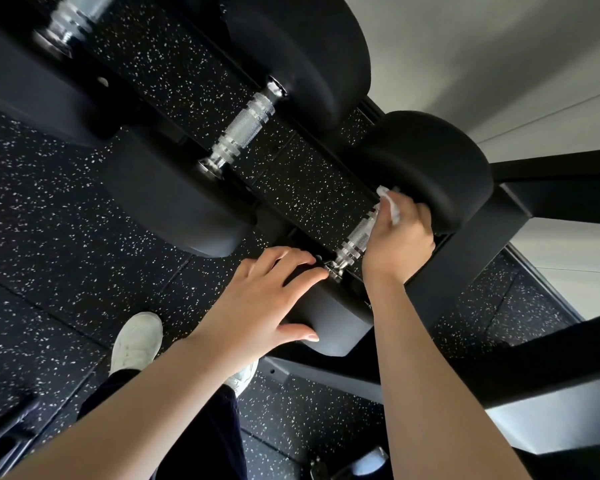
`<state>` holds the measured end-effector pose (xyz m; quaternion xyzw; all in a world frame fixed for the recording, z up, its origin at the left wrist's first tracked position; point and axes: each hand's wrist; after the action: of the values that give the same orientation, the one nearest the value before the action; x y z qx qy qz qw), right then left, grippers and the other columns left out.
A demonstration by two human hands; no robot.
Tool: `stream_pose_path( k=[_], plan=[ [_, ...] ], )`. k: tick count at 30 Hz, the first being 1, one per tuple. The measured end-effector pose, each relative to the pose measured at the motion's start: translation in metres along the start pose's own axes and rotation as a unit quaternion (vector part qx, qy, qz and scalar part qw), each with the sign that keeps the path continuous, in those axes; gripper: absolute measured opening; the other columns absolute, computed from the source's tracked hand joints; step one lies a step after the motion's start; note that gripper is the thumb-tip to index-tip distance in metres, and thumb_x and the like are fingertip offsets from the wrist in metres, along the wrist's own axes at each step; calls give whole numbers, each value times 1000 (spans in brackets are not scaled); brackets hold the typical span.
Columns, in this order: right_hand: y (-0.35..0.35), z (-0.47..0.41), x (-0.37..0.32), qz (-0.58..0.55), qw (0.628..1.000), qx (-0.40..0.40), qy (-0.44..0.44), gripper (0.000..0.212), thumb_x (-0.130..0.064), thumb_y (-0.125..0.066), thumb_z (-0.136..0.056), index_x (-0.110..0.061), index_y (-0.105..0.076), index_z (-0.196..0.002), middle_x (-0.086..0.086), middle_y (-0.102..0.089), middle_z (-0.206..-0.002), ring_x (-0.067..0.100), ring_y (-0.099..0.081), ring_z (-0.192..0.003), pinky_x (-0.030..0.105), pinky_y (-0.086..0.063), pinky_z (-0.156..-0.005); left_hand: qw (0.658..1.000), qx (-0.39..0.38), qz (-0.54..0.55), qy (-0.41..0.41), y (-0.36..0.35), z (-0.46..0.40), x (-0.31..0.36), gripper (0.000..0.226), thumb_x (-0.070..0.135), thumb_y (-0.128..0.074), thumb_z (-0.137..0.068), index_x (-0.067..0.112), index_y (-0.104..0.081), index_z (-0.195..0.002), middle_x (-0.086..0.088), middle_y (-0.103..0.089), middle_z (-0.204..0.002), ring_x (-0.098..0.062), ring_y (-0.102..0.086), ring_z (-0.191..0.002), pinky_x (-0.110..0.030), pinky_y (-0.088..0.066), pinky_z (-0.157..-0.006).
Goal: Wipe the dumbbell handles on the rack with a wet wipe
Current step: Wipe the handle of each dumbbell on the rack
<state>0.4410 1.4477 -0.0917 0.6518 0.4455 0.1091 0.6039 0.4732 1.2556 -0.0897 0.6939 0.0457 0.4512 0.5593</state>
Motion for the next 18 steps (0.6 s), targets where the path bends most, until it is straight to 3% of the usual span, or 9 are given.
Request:
stream_pose_path(
  k=[3,7,13,18],
  plan=[
    [0,1,2,-37,999,-27,-8,15,-19,-63,-85,-18,-73,-97,9,-65,-93,30,-64,-73,30,-44,-63,1000,-2,2,0,-1,0,-1,74,59,-62,-65,23,-51,-128,1,-51,-129,-22,-42,-119,-39,-46,-83],
    [6,-6,10,-14,984,-175,32,15,-17,-66,-84,-16,-73,-97,9,-67,-96,29,-65,-82,34,-51,-75,1000,-5,0,-2,0,-1,-1,73,60,-60,-66,23,-50,-128,1,-51,-128,-22,-43,-118,-40,-46,-83],
    [23,25,6,65,930,-335,134,12,-19,-64,-86,-19,-73,-93,8,-67,-96,32,-64,-82,41,-54,-73,1000,-9,3,1,1,-1,0,74,60,-60,-65,24,-47,-128,1,-51,-128,-23,-44,-118,-39,-45,-81],
    [31,18,-9,152,878,-428,151,18,-29,-57,-90,-29,-70,-102,5,-66,-101,31,-62,-95,34,-48,-74,1000,-15,6,1,1,-1,0,74,60,-60,-66,24,-46,-130,1,-50,-129,-24,-43,-119,-41,-45,-84]
  ],
)
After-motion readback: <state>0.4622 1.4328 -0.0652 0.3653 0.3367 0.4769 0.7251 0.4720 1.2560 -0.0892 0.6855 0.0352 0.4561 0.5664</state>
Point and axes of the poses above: each hand's wrist, its own z-axis away from the middle knuckle, its own y-axis out of the back of the hand, x = y × z
